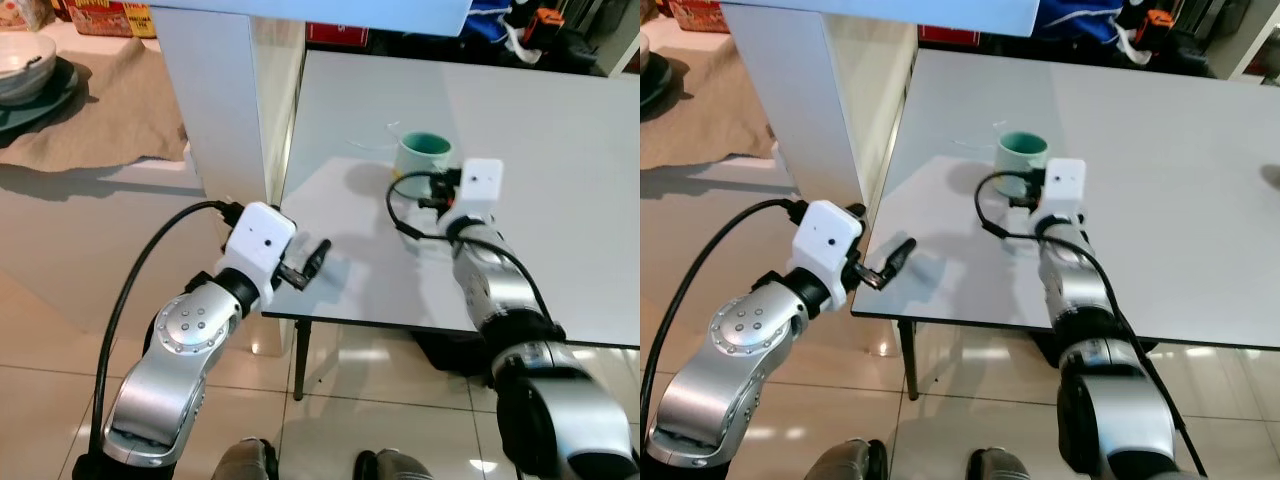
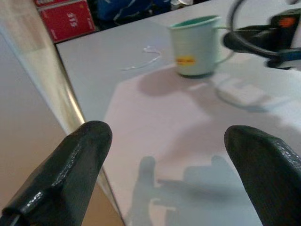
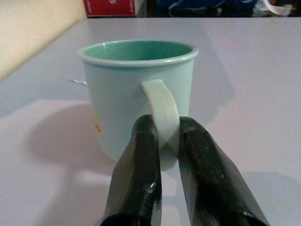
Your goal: Setting the table
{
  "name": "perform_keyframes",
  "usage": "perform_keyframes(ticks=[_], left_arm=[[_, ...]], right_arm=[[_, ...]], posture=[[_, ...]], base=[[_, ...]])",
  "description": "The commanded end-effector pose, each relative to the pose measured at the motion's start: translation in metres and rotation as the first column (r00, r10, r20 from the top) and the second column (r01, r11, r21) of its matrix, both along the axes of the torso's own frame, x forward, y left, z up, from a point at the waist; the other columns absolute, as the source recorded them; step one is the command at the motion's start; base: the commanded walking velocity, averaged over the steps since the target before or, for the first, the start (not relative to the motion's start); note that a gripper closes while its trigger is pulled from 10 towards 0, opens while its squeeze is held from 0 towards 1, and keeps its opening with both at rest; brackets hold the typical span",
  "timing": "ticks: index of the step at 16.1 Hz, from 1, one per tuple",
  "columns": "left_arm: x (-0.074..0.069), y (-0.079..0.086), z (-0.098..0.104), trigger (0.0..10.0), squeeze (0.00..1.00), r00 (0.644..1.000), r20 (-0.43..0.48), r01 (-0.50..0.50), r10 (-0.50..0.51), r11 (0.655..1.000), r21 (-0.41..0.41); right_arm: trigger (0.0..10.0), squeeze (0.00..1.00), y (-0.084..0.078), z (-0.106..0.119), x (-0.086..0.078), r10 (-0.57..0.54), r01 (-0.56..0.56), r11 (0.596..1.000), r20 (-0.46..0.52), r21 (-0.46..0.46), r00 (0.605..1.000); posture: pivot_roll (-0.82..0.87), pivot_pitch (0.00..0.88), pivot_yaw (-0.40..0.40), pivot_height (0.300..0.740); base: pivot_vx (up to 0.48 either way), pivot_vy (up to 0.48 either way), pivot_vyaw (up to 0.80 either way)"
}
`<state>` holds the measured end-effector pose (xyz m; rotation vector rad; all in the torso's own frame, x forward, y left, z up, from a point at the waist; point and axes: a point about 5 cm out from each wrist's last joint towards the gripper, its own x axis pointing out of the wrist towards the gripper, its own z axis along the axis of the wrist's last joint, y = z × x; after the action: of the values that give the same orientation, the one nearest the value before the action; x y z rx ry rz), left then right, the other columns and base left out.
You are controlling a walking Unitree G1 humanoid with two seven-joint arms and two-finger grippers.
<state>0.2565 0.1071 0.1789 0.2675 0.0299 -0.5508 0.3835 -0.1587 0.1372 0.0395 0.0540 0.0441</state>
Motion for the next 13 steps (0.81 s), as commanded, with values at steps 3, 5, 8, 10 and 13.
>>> perform_keyframes(ticks=[3,5,8,10,13], left_arm=[[-0.010,-0.018,0.007,10.0,0.00,0.988,-0.014,0.154,-0.154,0.988,-0.027],[-0.011,-0.021,0.008,10.0,0.00,0.986,-0.015,0.167,-0.167,0.985,-0.036],[-0.011,-0.022,0.009,10.0,0.00,0.984,-0.021,0.176,-0.177,0.984,-0.036],[-0.009,-0.022,0.009,10.0,0.00,0.984,-0.021,0.175,-0.176,0.984,-0.035],[-0.007,-0.021,0.009,10.0,0.00,0.985,-0.020,0.170,-0.171,0.985,-0.035]], right_arm=[[10.0,0.00,0.014,-0.015,-0.001,0.071,-0.075,0.995,-0.071,-0.068,0.995],[10.0,0.00,0.016,-0.016,0.000,0.067,-0.073,0.994,-0.077,-0.077,0.995],[10.0,1.00,0.013,-0.020,0.000,0.058,-0.064,0.996,-0.108,-0.059,0.992],[10.0,1.00,0.009,-0.019,0.001,0.039,-0.043,0.999,-0.102,-0.034,0.994],[10.0,1.00,0.008,-0.018,0.001,0.055,-0.053,0.998,-0.093,0.019,0.994]], posture=[[0.14,0.202,-0.041,0.740],[0.15,0.203,-0.040,0.740],[0.14,0.201,-0.037,0.740],[0.15,0.197,-0.039,0.740],[0.14,0.183,-0.040,0.740]], base=[[0.000,0.000,0.00],[0.000,0.000,0.00],[0.000,0.000,0.00],[0.000,0.000,0.00],[0.000,0.000,0.00]])
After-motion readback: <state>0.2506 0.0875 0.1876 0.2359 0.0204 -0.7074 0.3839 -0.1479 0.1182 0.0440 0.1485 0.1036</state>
